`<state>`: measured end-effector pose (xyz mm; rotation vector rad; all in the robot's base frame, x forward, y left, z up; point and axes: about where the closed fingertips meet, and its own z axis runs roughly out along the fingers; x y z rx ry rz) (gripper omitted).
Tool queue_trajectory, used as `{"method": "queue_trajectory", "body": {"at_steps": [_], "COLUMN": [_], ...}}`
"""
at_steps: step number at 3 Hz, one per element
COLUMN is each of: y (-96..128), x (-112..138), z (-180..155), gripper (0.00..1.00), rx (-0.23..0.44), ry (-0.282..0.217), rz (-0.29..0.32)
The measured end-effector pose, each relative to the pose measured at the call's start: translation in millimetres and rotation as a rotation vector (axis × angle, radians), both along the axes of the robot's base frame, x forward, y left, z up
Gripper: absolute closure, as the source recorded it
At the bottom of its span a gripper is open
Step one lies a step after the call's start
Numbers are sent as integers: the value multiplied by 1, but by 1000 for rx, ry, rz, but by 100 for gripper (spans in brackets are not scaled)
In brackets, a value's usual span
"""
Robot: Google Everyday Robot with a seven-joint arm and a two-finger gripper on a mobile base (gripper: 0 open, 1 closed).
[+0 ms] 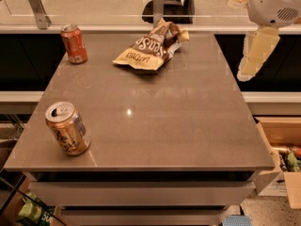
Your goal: Move brown chip bag near orange can
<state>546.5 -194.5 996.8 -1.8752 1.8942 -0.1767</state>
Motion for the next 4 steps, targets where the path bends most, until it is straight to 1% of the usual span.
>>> {"method": "queue_trajectory", "body": {"at_steps": [1, 2, 3, 4], "y": [0, 6, 17, 29], "x": [0, 10, 25, 39], "z": [0, 7, 12, 12], "gripper": [0, 0, 0, 0], "rx": [-3, -54, -112, -142], "ry": [-2, -12, -22, -40], "rz": [0, 1, 25, 55]}}
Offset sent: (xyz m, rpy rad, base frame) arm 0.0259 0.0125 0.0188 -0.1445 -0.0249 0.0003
